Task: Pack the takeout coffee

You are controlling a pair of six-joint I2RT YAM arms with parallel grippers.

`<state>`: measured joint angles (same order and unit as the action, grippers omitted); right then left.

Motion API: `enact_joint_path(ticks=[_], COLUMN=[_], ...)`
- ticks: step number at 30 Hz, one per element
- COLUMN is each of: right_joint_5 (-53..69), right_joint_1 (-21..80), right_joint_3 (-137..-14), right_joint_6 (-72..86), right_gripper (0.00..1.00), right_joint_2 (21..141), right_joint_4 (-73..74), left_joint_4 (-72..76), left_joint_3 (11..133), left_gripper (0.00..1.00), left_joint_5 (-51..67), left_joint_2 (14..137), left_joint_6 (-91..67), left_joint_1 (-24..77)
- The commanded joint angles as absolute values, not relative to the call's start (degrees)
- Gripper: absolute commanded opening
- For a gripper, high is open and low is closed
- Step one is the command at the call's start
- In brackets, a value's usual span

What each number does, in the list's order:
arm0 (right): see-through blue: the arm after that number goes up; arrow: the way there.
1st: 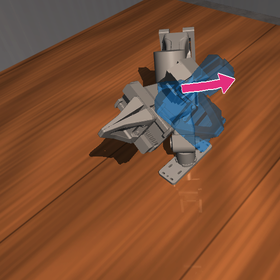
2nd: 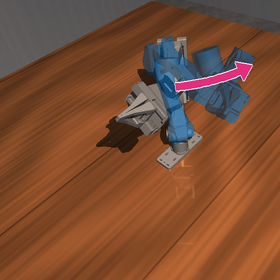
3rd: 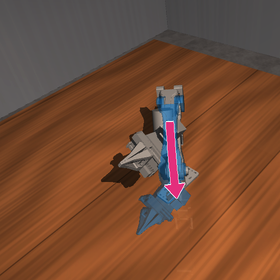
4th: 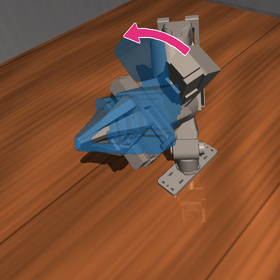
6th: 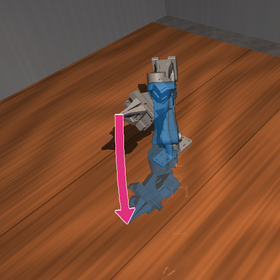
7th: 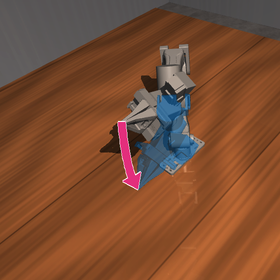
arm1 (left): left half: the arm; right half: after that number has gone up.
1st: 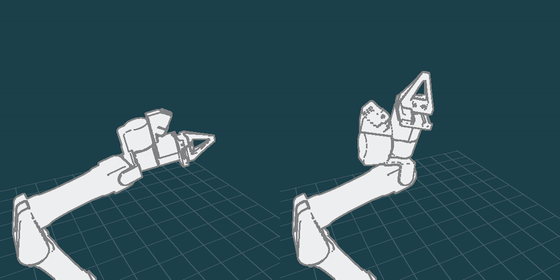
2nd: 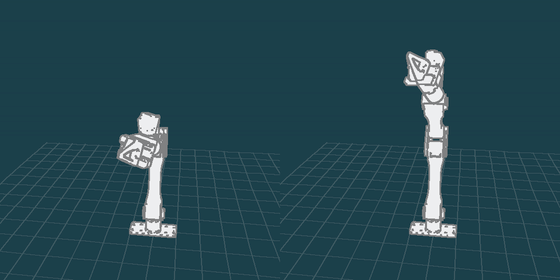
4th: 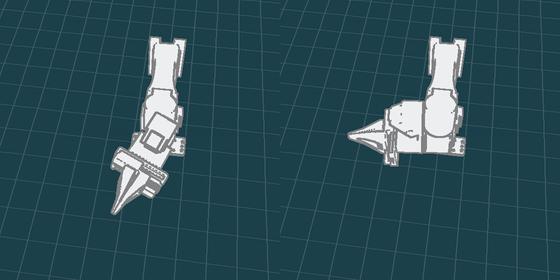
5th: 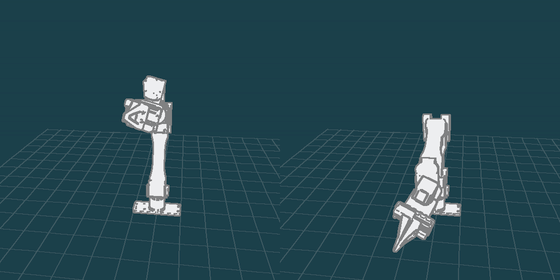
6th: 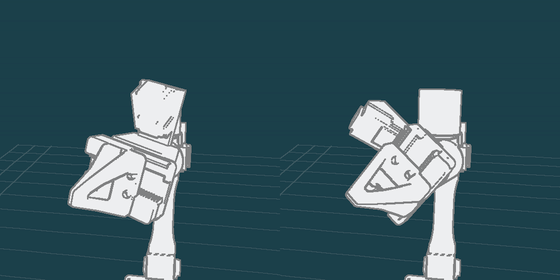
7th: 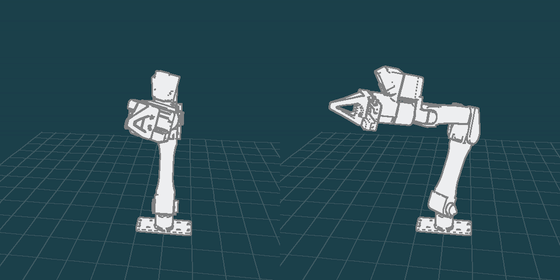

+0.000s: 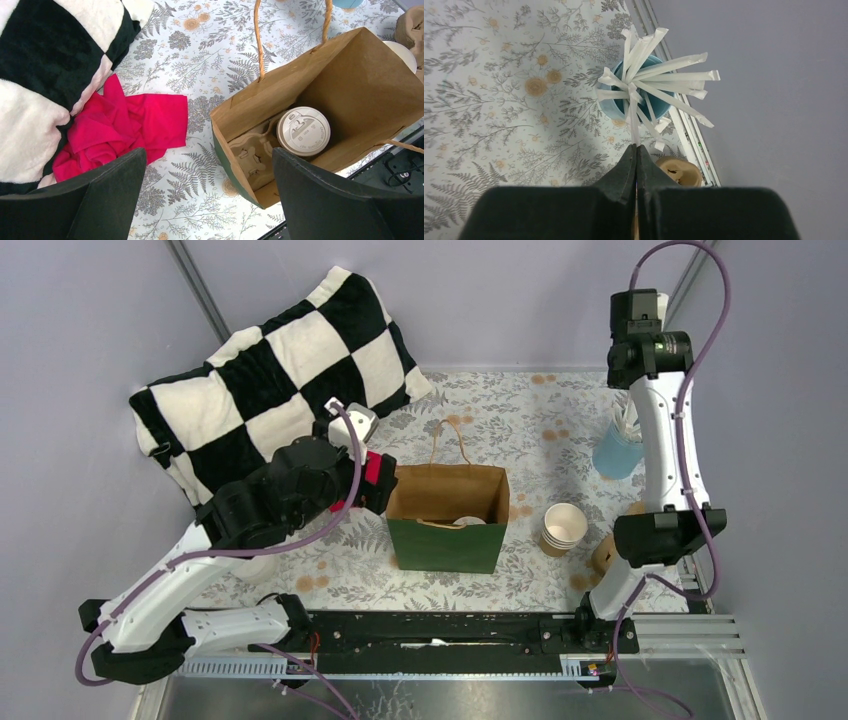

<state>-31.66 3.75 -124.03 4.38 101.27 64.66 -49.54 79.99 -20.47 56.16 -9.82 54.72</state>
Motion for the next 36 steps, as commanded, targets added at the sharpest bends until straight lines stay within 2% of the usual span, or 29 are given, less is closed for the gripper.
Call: enact_joint_path(ticks=[1, 5, 9, 13, 17, 22, 26, 36], right_joint_5=[-30.0, -24.7, -19.6, -8.7, 5.4, 32.9, 47.9, 59.3], right_joint_1=[3.7, 3.7, 3.8, 3.8, 3.8, 3.8, 3.8, 9.7], right_joint_3=[-128.7, -129.1, -124.5, -121.6, -122.0, -121.3, -114.7, -111.0], right_joint_6=[6.9, 5.1, 3.9, 2.1, 2.0, 6.5, 15.6, 31.3], right_gripper=[0.00, 0.00, 0.00, 0.00, 0.00, 0.00, 0.00, 0.00], right_joint_2=[95.7, 91.4, 83.6, 77.7, 74.2, 72.5, 69.5, 66.5], right_joint_4=[66.8, 64.6, 57.9, 52.2, 49.1, 46.1, 37.1, 25.1], left_joint_4=[-46.8, -46.7, -46.8, -47.2, -47.5, -48.7, -49.2, -49.7], left_joint_3=[82.2, 84.3, 86.6, 89.3, 91.8, 93.1, 95.0, 97.3], left_gripper=[0.99, 0.99, 0.99, 0.99, 0.99, 0.99, 0.99, 0.99], left_joint_5=[-21.5, -22.0, -21.6, -22.0, -23.1, -27.5, -30.6, -34.9], left_joint_2=[57.8, 59.4, 60.8, 61.6, 62.3, 63.2, 63.0, 63.4], left_joint_6=[-9.0, -9.3, -10.4, -12.4, -14.1, -16.3, -19.5, -23.0], left_joint_1=[54.3, 54.1, 54.1, 54.0, 54.0, 53.6, 53.0, 52.7])
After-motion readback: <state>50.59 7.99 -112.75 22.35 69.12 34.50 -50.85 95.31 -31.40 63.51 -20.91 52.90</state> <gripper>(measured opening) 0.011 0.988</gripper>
